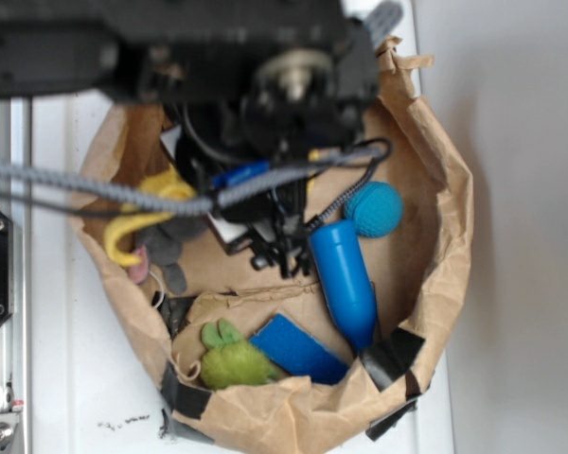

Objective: Grab the yellow cloth.

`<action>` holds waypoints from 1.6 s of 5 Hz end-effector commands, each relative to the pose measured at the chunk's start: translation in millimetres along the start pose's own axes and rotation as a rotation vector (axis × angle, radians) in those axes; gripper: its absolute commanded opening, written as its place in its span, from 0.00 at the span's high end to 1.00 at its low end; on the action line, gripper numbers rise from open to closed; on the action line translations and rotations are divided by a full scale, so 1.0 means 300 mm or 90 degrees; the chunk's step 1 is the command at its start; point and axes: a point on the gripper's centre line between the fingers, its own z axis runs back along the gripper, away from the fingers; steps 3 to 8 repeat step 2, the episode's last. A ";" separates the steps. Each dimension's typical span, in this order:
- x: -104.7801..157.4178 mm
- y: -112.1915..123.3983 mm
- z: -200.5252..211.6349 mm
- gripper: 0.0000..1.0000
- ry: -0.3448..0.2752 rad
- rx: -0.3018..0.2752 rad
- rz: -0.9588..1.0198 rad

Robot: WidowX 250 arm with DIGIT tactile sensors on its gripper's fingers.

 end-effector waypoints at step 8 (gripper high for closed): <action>0.042 0.062 0.204 1.00 -0.139 -0.078 0.000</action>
